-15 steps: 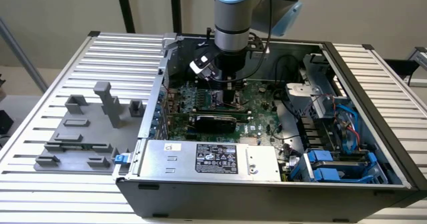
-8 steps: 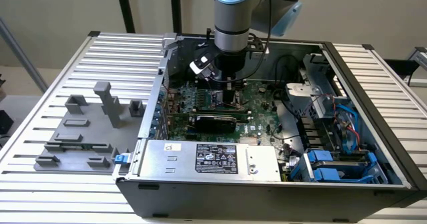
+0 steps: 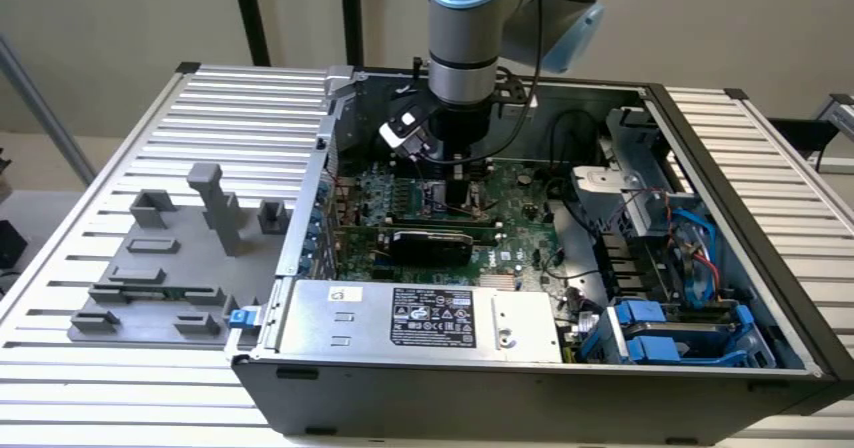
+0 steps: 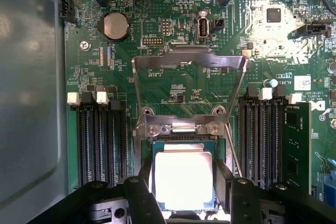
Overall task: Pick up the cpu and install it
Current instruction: 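Place the cpu into insertion slot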
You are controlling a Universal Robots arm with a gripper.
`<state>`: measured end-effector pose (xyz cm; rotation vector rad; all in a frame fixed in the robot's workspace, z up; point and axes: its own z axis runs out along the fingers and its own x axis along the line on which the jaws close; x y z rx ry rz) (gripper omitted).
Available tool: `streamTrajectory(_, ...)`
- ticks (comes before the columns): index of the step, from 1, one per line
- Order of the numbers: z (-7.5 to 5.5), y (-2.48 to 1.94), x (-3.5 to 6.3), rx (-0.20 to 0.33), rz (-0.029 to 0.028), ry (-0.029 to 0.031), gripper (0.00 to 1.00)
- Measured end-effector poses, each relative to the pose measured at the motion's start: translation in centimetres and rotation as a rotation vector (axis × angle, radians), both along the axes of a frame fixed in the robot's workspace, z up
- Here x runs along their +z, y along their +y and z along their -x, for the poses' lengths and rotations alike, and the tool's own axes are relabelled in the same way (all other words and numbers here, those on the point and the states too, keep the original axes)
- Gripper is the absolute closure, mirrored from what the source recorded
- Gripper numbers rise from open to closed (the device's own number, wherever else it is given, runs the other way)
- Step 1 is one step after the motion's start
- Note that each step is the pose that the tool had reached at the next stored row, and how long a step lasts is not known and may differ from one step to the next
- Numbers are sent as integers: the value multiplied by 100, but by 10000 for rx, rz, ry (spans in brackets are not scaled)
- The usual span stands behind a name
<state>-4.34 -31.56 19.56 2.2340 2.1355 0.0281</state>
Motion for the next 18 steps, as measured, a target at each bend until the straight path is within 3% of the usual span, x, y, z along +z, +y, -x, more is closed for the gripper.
streamTrajectory(11, 0, -1, -14, 0, 118, 0, 45)
streamTrajectory(13, 0, -1, -17, 0, 118, -5, 44)
streamTrajectory(14, 0, 0, -17, 0, 118, -3, 38)
streamTrajectory(18, 0, 1, -15, 0, 124, 1, 38)
